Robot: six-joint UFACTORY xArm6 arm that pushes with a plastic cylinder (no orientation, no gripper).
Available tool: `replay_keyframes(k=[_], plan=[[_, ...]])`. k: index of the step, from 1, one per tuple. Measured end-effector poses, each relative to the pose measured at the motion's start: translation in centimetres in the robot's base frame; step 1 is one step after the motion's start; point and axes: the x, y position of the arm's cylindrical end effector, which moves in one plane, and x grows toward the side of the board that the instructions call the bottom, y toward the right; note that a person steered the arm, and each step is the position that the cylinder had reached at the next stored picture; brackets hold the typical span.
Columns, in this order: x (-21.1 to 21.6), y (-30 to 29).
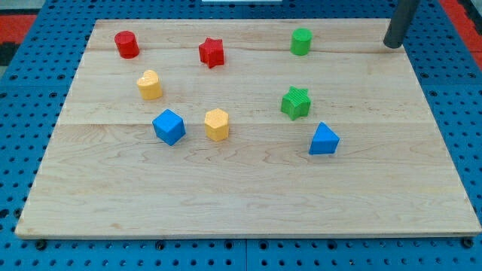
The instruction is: Push the green circle to red star
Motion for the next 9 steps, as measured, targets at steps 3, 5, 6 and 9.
replay_keyframes(k=[3,5,6,9], plan=[[-0.3,-2.4],[0.1,-15.7],[-1.5,-21.1],[-3.8,-31.0]])
